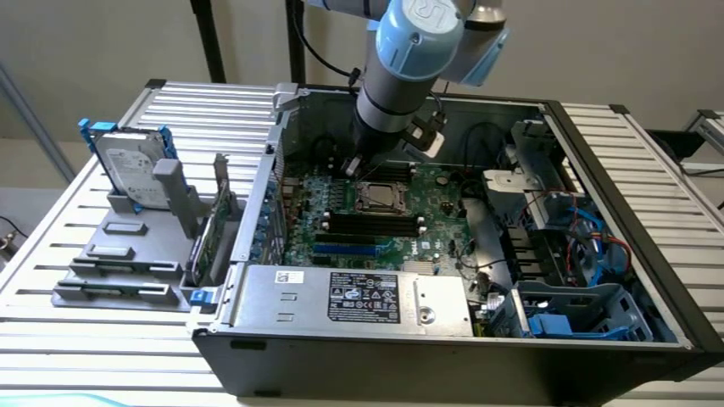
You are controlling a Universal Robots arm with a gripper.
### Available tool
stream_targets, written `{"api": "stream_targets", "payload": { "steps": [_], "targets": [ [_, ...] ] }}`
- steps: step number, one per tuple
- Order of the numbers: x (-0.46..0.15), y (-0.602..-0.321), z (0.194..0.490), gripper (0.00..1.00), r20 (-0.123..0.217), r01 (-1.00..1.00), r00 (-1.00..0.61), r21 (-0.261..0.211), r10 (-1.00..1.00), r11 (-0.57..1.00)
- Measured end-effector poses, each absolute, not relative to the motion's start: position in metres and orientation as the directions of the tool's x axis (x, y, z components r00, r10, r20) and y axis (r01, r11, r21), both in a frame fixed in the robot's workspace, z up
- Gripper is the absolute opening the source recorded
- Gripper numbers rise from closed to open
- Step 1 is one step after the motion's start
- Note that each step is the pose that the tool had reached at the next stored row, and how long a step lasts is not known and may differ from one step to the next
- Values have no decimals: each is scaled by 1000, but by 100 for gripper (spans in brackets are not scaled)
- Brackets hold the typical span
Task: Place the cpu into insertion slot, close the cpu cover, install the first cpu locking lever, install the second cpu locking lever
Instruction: 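Install the first cpu locking lever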
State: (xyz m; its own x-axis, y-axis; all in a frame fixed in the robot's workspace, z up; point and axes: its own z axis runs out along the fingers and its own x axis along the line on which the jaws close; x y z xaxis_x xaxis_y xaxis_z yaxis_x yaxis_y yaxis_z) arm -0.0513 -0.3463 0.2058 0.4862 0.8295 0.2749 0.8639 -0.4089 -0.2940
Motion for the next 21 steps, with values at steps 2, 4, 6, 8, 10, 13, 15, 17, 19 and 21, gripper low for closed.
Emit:
{"api": "stream_targets", "payload": {
  "steps": [2, 4, 6, 8, 10, 13, 15, 17, 19, 21],
  "targets": [
    [-51, -346, 204, 11, 271, 864, 487, -292, 830, -411],
    [-51, -345, 204, 11, 269, 863, 487, -291, 831, -412],
    [-49, -345, 203, 11, 267, 863, 488, -290, 831, -414],
    [-48, -344, 202, 11, 263, 862, 490, -288, 831, -417],
    [-46, -344, 201, 11, 260, 861, 491, -287, 831, -419],
    [-45, -343, 200, 11, 255, 860, 494, -284, 831, -423],
    [-43, -343, 200, 11, 252, 859, 495, -282, 832, -426],
    [-42, -341, 199, 11, 249, 859, 496, -281, 832, -429],
    [-41, -340, 199, 11, 246, 858, 497, -280, 832, -430],
    [-40, -340, 198, 11, 243, 858, 499, -278, 832, -433]
  ]
}}
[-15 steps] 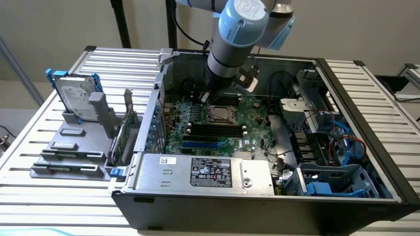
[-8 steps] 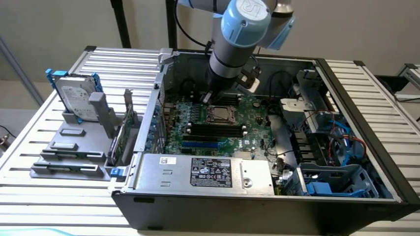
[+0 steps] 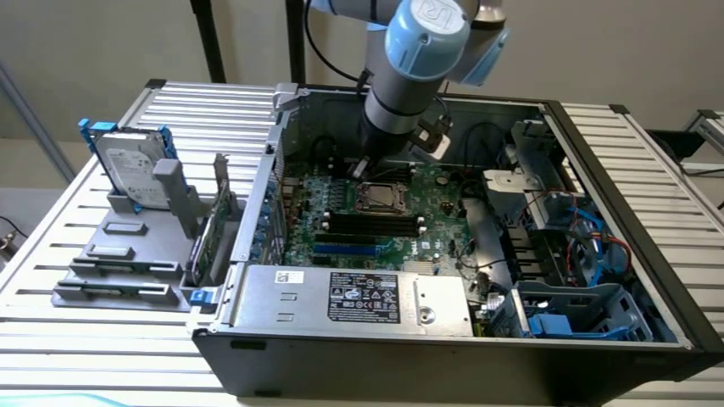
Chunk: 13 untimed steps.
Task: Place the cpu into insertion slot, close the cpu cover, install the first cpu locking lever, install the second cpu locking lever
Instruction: 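Install the first cpu locking lever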
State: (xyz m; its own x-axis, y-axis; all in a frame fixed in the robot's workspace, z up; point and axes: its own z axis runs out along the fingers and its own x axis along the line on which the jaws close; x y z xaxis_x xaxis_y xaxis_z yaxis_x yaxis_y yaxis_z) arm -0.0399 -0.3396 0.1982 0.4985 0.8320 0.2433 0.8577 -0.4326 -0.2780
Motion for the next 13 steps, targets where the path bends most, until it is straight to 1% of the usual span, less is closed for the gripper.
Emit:
{"api": "stream_targets", "payload": {
  "steps": [9, 13],
  "targets": [
    [-34, -336, 196, 11, 227, 856, 502, -269, 834, -442],
    [-34, -336, 196, 11, 225, 855, 503, -268, 834, -444]
  ]
}}
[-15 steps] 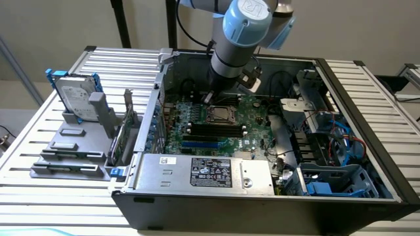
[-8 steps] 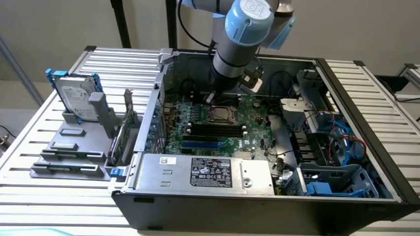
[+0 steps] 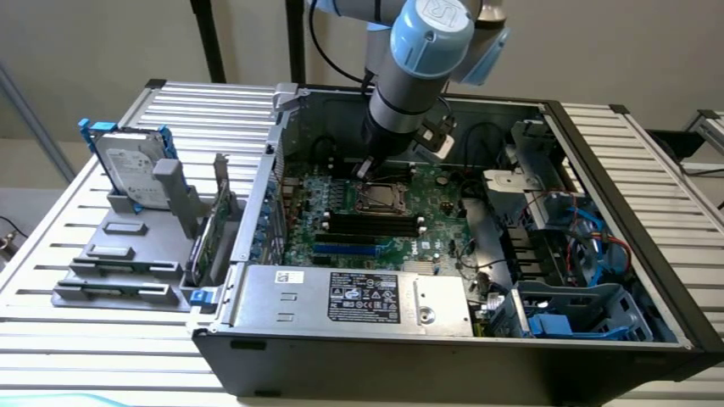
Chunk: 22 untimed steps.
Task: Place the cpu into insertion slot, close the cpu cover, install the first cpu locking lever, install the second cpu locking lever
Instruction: 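Install the first cpu locking lever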
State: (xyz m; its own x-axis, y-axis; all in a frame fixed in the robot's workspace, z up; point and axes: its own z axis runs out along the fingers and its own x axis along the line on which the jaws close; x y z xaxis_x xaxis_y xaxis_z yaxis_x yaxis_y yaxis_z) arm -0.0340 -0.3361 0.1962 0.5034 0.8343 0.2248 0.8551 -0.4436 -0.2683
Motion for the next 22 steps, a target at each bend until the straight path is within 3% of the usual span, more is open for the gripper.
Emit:
{"api": "stream_targets", "payload": {
  "steps": [22],
  "targets": [
    [-29, -334, 196, 11, 220, 853, 506, -266, 834, -448]
  ]
}}
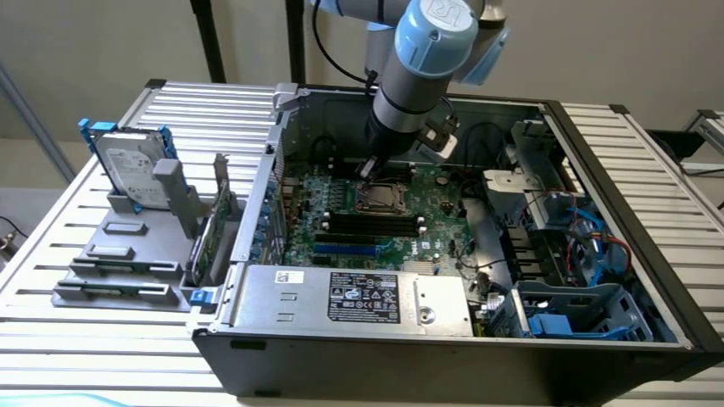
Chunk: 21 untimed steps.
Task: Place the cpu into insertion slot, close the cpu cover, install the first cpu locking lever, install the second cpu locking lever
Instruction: 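Install the first cpu locking lever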
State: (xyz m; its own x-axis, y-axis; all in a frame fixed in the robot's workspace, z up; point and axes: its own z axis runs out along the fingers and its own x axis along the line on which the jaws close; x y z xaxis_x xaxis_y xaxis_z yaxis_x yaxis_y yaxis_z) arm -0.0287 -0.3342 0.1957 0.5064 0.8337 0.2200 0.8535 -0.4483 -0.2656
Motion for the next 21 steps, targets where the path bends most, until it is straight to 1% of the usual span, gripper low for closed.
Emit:
{"api": "stream_targets", "payload": {
  "steps": [21],
  "targets": [
    [-16, -334, 193, 11, 216, 854, 506, -263, 835, -450]
  ]
}}
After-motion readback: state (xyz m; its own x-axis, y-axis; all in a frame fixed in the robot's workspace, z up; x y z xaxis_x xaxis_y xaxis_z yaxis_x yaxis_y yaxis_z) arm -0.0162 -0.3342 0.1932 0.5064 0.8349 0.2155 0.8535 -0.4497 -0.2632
